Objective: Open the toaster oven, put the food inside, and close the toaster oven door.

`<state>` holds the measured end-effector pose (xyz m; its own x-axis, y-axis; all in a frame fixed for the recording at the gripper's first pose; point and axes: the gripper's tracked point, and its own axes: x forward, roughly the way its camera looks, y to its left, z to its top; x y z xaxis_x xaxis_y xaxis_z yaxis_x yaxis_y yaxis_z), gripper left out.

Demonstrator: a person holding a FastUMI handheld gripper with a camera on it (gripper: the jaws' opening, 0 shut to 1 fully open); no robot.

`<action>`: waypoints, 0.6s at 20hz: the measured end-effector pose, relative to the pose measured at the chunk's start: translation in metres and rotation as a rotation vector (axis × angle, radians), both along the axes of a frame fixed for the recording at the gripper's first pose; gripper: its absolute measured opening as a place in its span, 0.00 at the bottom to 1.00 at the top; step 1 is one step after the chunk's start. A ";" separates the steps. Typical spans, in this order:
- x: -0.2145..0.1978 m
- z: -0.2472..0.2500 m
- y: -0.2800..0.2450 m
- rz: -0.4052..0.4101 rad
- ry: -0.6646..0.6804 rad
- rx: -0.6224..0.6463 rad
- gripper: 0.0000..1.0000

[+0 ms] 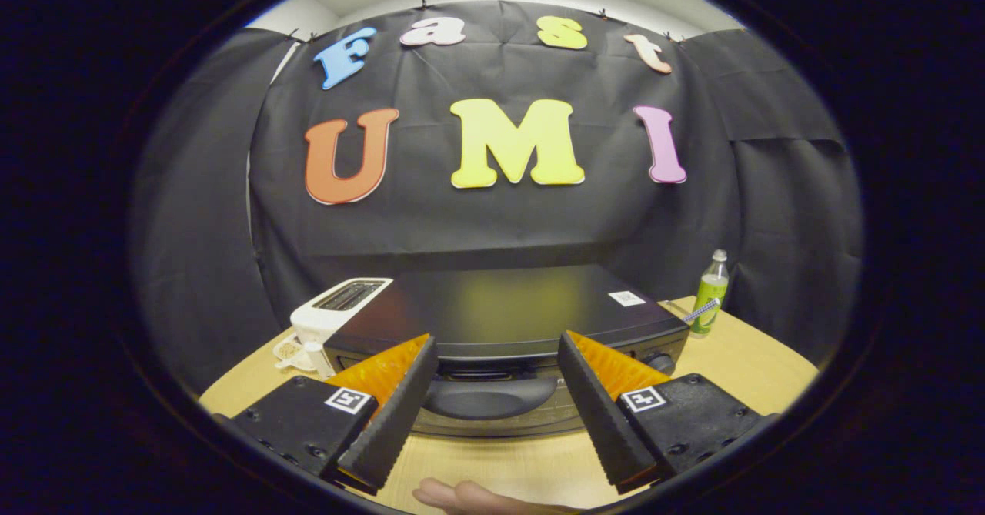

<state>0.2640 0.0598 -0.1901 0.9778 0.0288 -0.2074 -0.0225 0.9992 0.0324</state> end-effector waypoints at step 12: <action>-0.011 -0.034 -0.006 0.038 0.081 0.196 1.00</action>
<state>0.2529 0.0539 -0.2239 0.9557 0.1131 -0.2717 -0.0498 0.9720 0.2295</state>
